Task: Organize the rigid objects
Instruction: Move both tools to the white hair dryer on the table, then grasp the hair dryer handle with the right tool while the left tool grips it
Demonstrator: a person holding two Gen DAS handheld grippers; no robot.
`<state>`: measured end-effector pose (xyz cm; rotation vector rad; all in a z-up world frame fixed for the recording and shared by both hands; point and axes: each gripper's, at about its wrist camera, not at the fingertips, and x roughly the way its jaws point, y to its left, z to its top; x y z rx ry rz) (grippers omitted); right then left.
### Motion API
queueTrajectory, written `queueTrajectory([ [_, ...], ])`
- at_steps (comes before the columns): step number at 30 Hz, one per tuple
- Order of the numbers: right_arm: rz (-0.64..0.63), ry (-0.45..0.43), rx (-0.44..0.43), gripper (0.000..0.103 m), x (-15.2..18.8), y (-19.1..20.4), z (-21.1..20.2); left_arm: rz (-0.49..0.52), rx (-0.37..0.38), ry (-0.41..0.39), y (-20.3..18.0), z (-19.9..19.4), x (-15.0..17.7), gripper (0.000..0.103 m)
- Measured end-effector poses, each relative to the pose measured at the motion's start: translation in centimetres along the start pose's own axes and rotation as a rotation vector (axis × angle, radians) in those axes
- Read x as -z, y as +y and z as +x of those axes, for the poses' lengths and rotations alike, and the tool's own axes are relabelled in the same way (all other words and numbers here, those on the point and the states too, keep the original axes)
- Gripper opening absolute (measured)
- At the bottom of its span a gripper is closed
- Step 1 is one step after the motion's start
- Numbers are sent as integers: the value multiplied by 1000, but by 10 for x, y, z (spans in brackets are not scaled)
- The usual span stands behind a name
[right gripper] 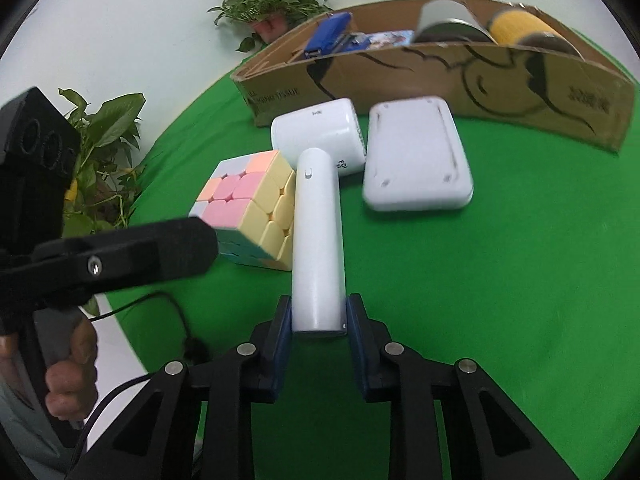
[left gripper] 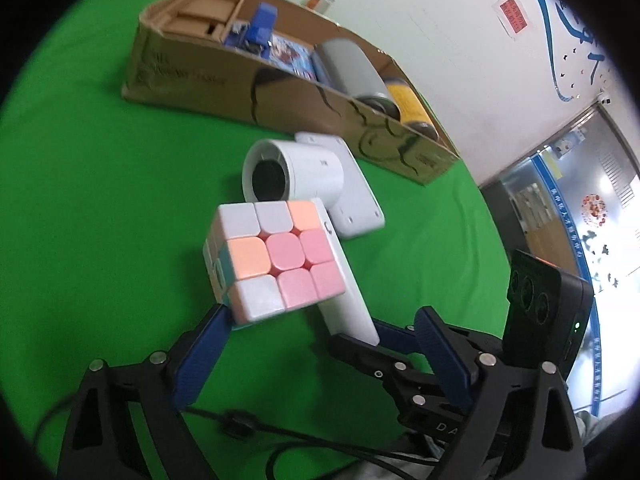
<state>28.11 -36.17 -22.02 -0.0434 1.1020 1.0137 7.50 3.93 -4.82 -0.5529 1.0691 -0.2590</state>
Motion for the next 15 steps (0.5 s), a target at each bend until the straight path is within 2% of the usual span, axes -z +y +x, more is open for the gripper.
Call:
queueTrajectory([
  [4, 42, 29, -26, 25, 9, -2, -4, -38, 9, 25, 1, 2, 9, 89],
  [6, 90, 38, -73, 25, 9, -9, -5, -42, 1, 45, 2, 0, 11, 84],
  [8, 137, 52, -128, 25, 9, -18, -2, -74, 8, 44, 8, -6, 11, 75],
  [10, 181, 62, -179, 25, 9, -24, 1, -110, 24, 29, 15, -15, 11, 72],
  [12, 212, 73, -224, 25, 8, -26, 5, -102, 40, 23, 14, -24, 11, 71],
  [15, 211, 70, -232, 25, 8, -26, 7, -80, 109, 44, 3, -26, 12, 71],
])
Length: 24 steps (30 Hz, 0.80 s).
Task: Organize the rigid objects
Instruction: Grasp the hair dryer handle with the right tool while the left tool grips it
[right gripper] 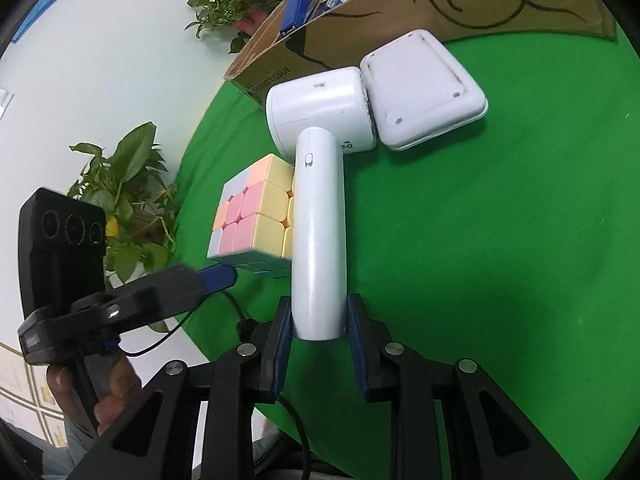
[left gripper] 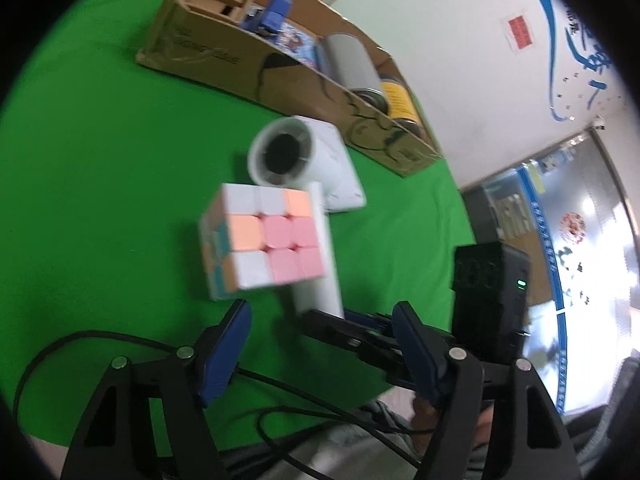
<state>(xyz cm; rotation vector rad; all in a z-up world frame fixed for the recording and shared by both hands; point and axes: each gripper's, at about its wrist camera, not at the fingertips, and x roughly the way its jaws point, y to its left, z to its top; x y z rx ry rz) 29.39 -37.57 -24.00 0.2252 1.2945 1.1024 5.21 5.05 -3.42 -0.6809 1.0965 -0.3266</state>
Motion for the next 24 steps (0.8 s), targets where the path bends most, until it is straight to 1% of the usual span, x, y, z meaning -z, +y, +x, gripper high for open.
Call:
queueTrajectory([
  [3, -6, -7, -3, 25, 1, 0, -2, 29, 62, 42, -14, 11, 1, 71],
  [6, 37, 3, -63, 25, 2, -8, -6, 6, 89, 80, -18, 31, -2, 71],
  [7, 53, 12, -82, 24, 3, -11, -7, -6, 86, 90, -17, 35, -3, 68],
  [9, 64, 14, -84, 24, 5, -14, -7, -18, 45, 92, -15, 45, -8, 65],
  [12, 76, 16, -122, 24, 8, -17, -12, -73, 16, 127, -4, 61, -9, 55],
  [13, 68, 15, -118, 24, 9, -16, -13, -79, -15, 142, -2, 68, -9, 47],
  [14, 63, 15, -115, 24, 10, -16, -15, -84, -20, 143, 0, 70, -9, 39],
  [15, 51, 20, -109, 24, 11, -15, -15, -84, -20, 146, 0, 73, -8, 33],
  [18, 7, 14, -60, 23, 15, -7, -16, -48, -45, 130, -8, 74, -7, 34],
  [22, -59, -13, -10, 23, 14, 10, -22, 31, -86, 79, -28, 65, -7, 32],
  [24, -81, -38, 4, 24, 10, 23, -24, 57, -93, 52, -36, 57, -11, 32],
])
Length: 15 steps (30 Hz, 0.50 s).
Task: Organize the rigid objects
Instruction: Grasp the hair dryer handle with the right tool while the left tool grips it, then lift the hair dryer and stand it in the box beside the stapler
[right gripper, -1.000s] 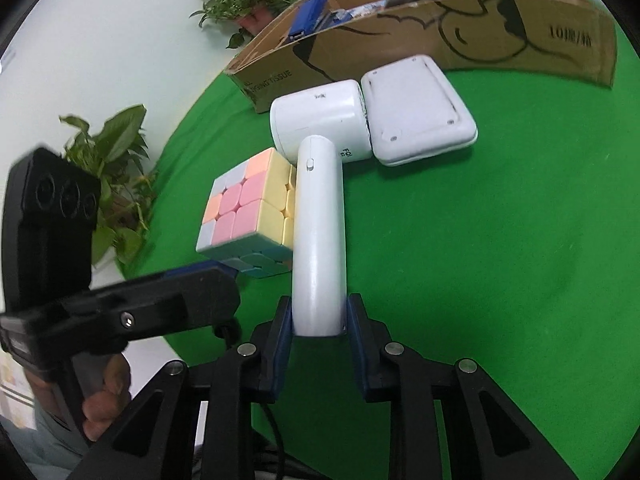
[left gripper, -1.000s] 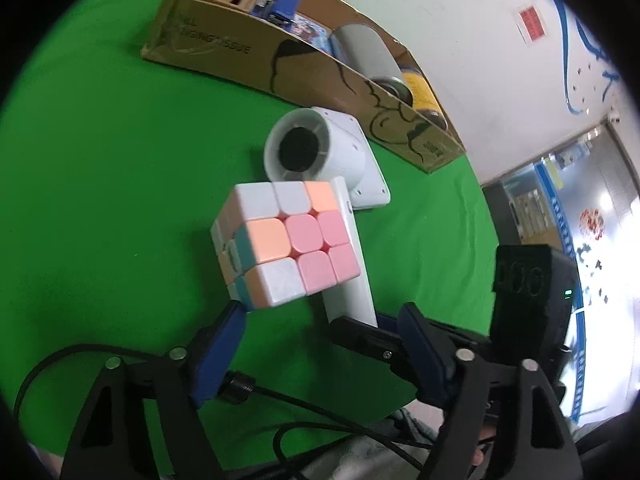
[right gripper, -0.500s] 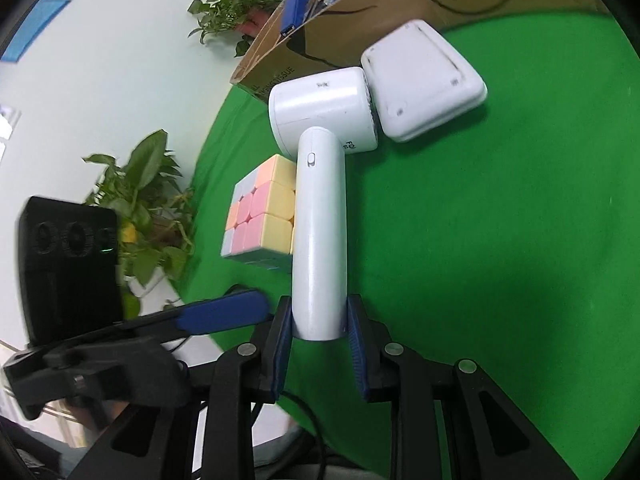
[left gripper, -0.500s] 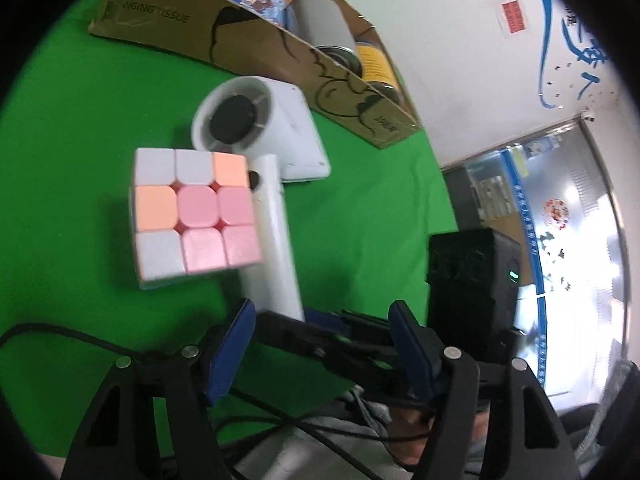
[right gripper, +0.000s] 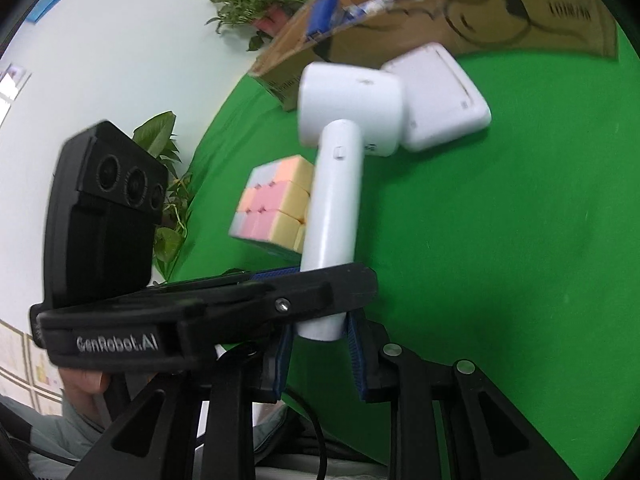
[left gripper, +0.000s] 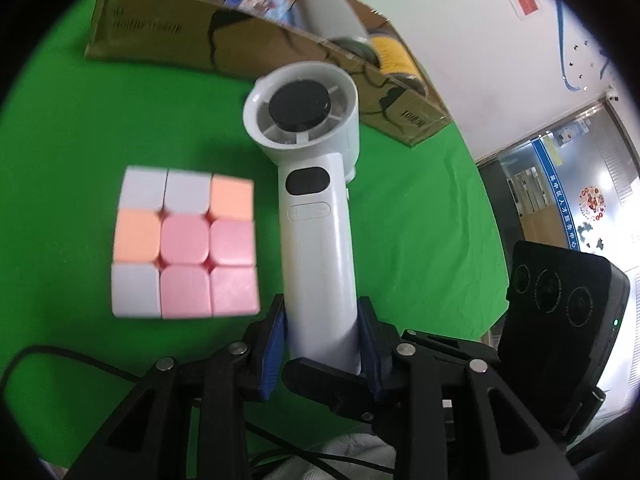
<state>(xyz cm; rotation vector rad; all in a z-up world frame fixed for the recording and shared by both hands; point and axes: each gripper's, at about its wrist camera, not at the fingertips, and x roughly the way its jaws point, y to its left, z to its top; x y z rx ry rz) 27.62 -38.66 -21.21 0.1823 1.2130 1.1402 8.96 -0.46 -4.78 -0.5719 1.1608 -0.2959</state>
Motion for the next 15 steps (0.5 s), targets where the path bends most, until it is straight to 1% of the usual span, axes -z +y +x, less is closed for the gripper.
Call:
queueTrajectory([
  [4, -74, -62, 37, 25, -11, 21, -17, 32, 13, -49, -9, -15, -14, 33],
  [8, -119, -134, 70, 25, -32, 36, -33, 82, 35, -107, -23, -30, -39, 32],
  [10, -141, -166, 94, 25, -48, 42, -40, 88, 52, -129, -25, -33, -53, 33],
  [15, -185, -207, 138, 25, -89, 55, -48, 131, 67, -167, -30, -44, -91, 33],
])
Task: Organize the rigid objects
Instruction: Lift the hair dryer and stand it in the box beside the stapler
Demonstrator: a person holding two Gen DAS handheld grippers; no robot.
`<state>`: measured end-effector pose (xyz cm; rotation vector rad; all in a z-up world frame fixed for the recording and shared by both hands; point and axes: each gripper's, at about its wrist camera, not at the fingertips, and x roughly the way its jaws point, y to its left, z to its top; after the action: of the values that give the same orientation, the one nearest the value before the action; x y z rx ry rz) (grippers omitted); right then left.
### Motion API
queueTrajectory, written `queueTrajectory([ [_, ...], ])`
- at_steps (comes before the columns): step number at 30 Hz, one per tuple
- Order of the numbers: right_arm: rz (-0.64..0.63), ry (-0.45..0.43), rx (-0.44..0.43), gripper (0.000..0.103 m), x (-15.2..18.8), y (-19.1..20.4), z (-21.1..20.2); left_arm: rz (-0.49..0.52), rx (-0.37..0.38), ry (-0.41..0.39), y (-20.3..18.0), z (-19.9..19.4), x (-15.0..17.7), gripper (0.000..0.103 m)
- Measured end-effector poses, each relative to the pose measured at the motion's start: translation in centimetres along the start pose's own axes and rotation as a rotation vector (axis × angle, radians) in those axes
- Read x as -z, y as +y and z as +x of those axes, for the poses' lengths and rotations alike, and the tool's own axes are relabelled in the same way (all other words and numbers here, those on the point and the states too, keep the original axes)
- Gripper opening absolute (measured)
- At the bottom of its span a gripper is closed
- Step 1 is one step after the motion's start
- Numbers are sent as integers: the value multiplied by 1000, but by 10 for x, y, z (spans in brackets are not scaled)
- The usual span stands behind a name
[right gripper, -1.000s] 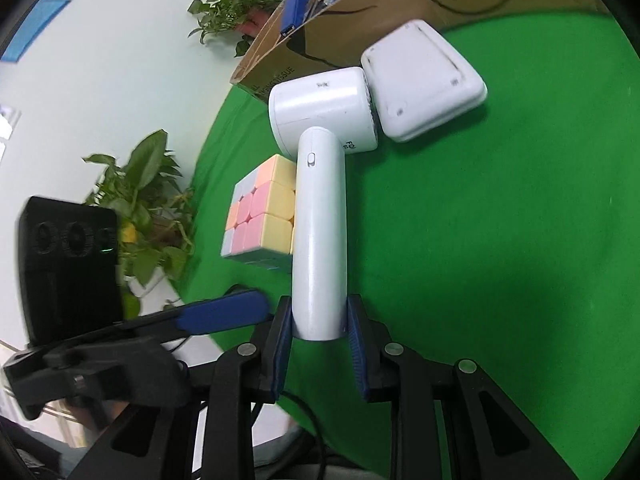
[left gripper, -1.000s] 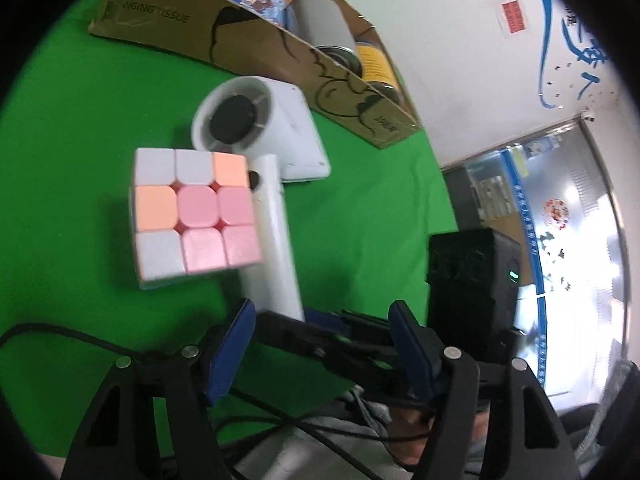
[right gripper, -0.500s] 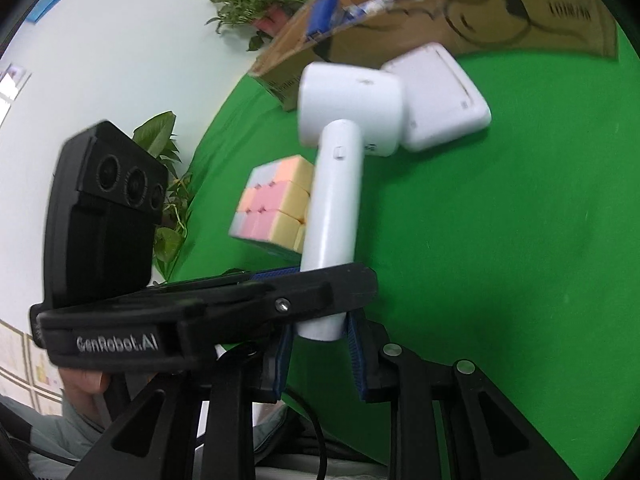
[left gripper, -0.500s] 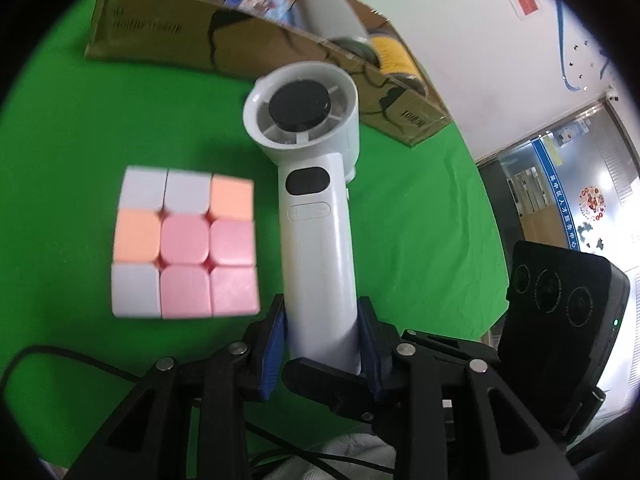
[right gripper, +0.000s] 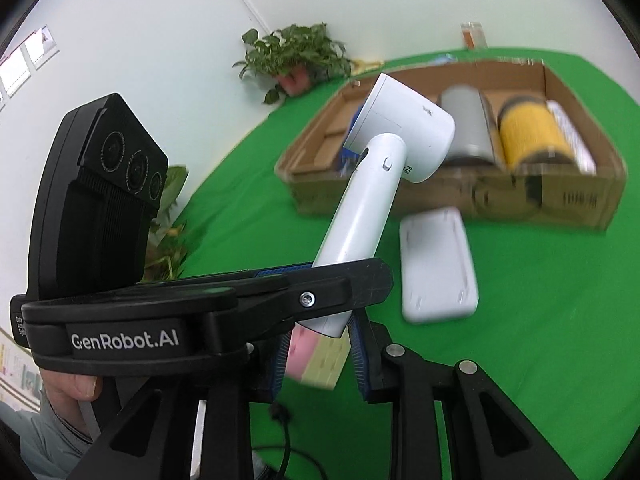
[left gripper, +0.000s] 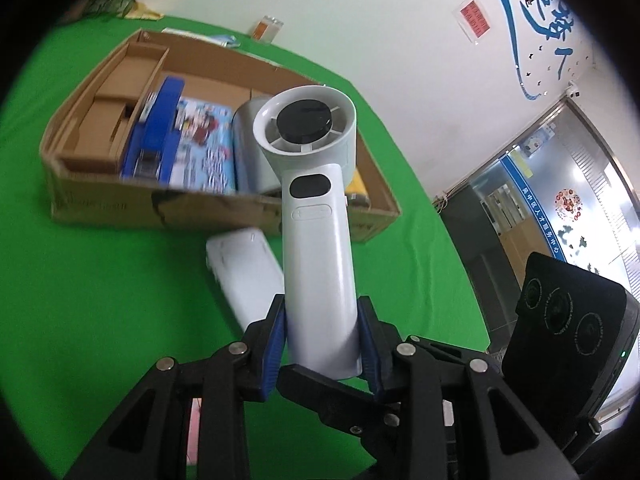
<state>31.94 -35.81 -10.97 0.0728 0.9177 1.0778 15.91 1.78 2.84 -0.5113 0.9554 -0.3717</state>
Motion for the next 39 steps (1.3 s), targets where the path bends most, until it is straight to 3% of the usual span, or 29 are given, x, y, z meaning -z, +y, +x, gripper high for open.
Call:
queueTrajectory([
  [8, -36, 3, 24, 25, -72, -8, 16, -13, 42, -14, 22, 10, -59, 32],
  [16, -35, 89, 94, 25, -124, -32, 71, -171, 141, 47, 78, 51, -98, 32],
  [22, -12, 157, 126, 25, -135, -48, 108, -267, 186, 77, 108, 75, -101, 33],
  [29, 24, 178, 162, 25, -142, -58, 125, -283, 177, 122, 114, 86, -106, 38],
  [35, 28, 182, 190, 29, -139, -56, 135, -171, 52, 147, 92, 80, -104, 40],
  [39, 6, 161, 208, 35, -132, -52, 132, -161, 30, 124, 91, 63, -99, 40],
])
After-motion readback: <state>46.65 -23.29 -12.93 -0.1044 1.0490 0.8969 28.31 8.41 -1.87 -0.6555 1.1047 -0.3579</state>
